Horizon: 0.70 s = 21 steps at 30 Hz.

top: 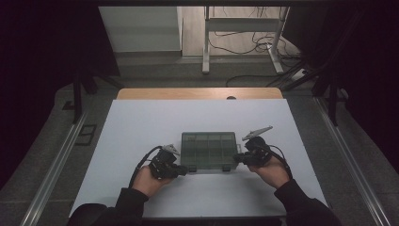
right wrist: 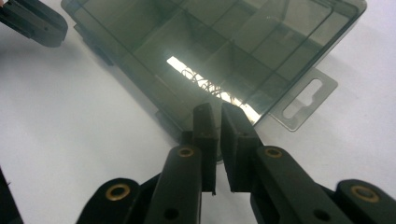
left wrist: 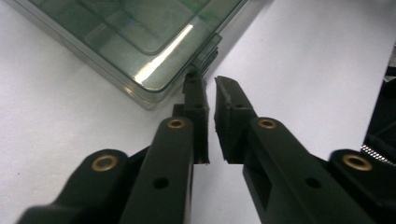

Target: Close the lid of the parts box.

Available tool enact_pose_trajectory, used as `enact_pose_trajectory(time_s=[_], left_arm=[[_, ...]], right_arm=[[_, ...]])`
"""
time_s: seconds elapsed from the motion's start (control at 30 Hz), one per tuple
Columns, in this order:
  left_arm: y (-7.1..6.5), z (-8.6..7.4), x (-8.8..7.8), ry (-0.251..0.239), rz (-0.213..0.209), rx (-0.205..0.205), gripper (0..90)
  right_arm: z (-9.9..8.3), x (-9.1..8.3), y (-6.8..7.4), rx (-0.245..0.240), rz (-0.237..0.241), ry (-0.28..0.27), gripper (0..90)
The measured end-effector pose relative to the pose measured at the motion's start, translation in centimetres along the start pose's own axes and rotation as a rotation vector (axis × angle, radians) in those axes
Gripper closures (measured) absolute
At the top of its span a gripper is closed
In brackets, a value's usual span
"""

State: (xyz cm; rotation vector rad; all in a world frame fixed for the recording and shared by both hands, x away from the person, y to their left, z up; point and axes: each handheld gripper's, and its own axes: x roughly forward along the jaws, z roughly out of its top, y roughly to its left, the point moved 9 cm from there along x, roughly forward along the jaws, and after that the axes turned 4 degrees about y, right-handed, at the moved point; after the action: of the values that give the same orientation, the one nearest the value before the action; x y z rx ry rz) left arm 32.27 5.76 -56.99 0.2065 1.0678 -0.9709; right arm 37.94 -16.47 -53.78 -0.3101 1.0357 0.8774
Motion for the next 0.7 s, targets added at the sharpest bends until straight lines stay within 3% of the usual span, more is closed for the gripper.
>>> enact_pose_trajectory(time_s=[0.7], left_arm=[[0.2, 0.0, -1.4, -0.036, 0.025, 0.003, 67.1]], right_arm=[[0.2, -1.4, 1.1, -0.030, -0.027, -0.052, 63.7]])
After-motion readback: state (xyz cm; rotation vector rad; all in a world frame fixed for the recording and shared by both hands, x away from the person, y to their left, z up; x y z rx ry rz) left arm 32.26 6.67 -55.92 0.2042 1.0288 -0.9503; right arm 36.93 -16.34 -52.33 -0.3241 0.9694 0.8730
